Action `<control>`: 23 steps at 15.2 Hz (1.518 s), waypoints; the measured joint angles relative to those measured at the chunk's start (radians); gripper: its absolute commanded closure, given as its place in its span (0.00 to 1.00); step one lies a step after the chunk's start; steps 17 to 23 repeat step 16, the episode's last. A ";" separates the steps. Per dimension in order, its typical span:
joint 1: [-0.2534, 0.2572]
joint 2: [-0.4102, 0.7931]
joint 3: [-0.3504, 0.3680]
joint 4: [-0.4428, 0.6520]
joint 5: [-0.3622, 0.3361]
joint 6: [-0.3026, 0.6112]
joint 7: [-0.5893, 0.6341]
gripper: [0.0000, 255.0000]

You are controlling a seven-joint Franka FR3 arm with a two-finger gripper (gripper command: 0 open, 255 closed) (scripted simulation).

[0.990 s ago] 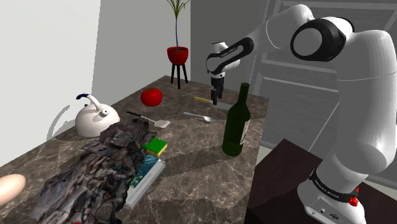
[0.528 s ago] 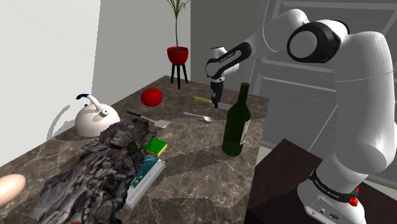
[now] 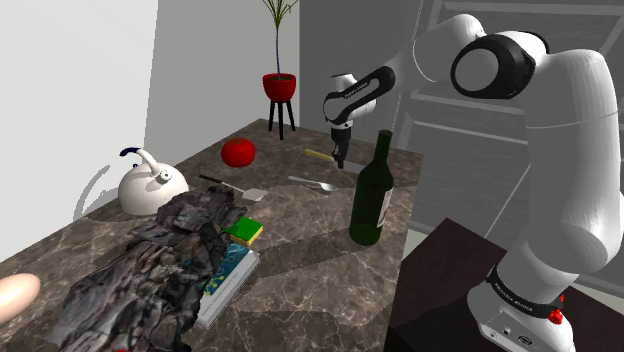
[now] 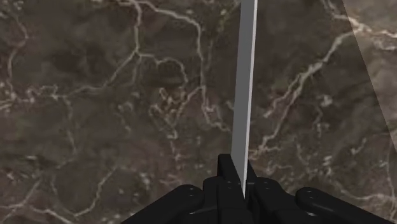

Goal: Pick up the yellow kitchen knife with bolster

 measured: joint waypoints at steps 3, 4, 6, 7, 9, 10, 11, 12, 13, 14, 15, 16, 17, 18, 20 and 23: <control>0.000 -0.017 -0.001 0.002 -0.001 -0.019 -0.001 1.00; 0.001 -0.020 0.000 0.011 -0.001 -0.032 0.001 1.00; 0.001 -0.031 0.000 0.020 -0.001 -0.052 0.000 1.00; 0.001 -0.039 -0.001 0.024 -0.001 -0.064 0.000 1.00; 0.001 -0.055 -0.001 0.029 -0.002 -0.085 -0.002 1.00; 0.001 -0.057 -0.001 0.038 -0.002 -0.096 -0.002 1.00; 0.002 -0.063 -0.001 0.043 -0.002 -0.106 0.000 1.00; 0.002 -0.070 -0.001 0.046 -0.002 -0.116 -0.001 1.00; 0.002 -0.080 -0.001 0.047 -0.002 -0.127 -0.001 1.00; 0.002 -0.082 -0.001 0.055 -0.002 -0.137 -0.001 1.00; 0.002 -0.088 -0.002 0.060 -0.003 -0.149 -0.002 1.00; 0.002 -0.091 -0.002 0.065 -0.003 -0.156 -0.002 1.00; 0.002 -0.091 -0.002 0.065 -0.003 -0.156 -0.002 1.00; 0.002 -0.091 -0.002 0.065 -0.003 -0.156 -0.002 1.00; 0.002 -0.091 -0.002 0.065 -0.003 -0.156 -0.002 1.00; 0.002 -0.091 -0.002 0.065 -0.003 -0.156 -0.002 1.00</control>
